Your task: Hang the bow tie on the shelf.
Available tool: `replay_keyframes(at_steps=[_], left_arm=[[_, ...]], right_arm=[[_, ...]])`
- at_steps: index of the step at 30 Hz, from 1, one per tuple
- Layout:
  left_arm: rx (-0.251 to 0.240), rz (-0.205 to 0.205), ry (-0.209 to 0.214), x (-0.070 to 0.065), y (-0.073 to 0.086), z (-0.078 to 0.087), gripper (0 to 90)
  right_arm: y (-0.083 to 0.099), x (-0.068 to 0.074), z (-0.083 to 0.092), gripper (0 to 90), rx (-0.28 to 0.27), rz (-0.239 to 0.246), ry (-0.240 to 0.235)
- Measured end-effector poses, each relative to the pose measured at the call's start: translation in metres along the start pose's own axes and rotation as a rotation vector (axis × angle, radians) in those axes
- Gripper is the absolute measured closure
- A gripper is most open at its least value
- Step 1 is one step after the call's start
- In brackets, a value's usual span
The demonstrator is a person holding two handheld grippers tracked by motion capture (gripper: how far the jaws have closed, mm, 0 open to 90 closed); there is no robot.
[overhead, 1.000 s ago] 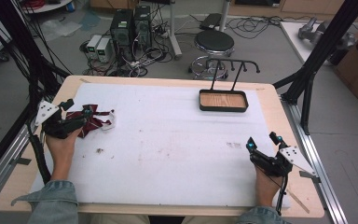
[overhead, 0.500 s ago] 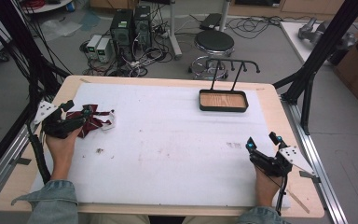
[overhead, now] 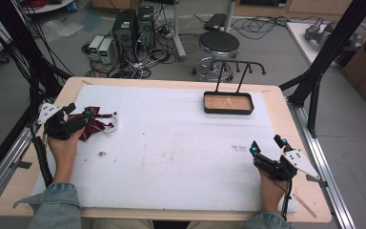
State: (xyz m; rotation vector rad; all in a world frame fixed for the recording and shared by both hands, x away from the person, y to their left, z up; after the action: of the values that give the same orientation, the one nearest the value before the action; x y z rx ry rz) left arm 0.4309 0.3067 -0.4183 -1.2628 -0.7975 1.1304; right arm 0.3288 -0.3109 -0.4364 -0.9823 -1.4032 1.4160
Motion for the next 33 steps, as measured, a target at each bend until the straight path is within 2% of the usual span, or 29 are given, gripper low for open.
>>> replay_keyframes(at_steps=[5,7,9,10,12,17,22,25,29,33], left_arm=[[0.033,0.012,-0.046,0.008,0.008,-0.011,28.4],[0.072,0.010,-0.066,0.010,0.013,-0.017,28.4],[0.124,0.014,-0.059,0.013,0.019,-0.022,28.8],[0.144,0.020,-0.068,0.014,0.022,-0.025,30.8],[0.167,0.023,-0.076,0.016,0.026,-0.028,31.8],[0.229,0.002,-0.136,0.023,0.033,-0.034,32.7],[0.302,0.000,-0.151,0.027,0.043,-0.044,33.7],[0.323,-0.015,-0.156,0.027,0.044,-0.047,35.1],[0.373,-0.028,-0.153,0.026,0.047,-0.051,38.6],[0.441,-0.014,-0.154,0.026,0.052,-0.056,40.1]], right_arm=[[0.000,0.002,-0.001,11.8,0.001,0.010,0.001],[0.000,0.002,-0.001,11.8,0.006,0.014,0.001],[0.000,0.003,-0.001,11.8,0.006,0.015,0.001],[0.000,0.003,-0.001,11.8,0.007,0.015,0.001],[0.000,0.003,-0.001,11.8,0.008,0.018,0.001],[0.000,0.004,-0.001,11.8,0.008,0.024,-0.003],[0.001,0.004,-0.001,11.8,0.009,0.024,-0.003],[0.001,0.005,-0.001,11.8,0.008,0.033,-0.003],[0.001,0.005,-0.001,11.9,0.011,0.030,-0.002],[0.001,0.006,-0.001,11.8,0.013,0.026,-0.002]])
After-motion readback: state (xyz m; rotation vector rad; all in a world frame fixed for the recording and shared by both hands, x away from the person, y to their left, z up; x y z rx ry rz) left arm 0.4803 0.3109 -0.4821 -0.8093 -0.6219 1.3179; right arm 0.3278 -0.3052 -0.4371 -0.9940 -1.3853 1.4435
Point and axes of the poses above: each handheld gripper's, and its own axes: z roughly backward along the jaws, y roughly out of its underside, x roughly to its left, the point moved 6 cm from there along -z, roughly forward along the jaws, and after that the axes turned 1 degree about x, right-handed, at the moved point
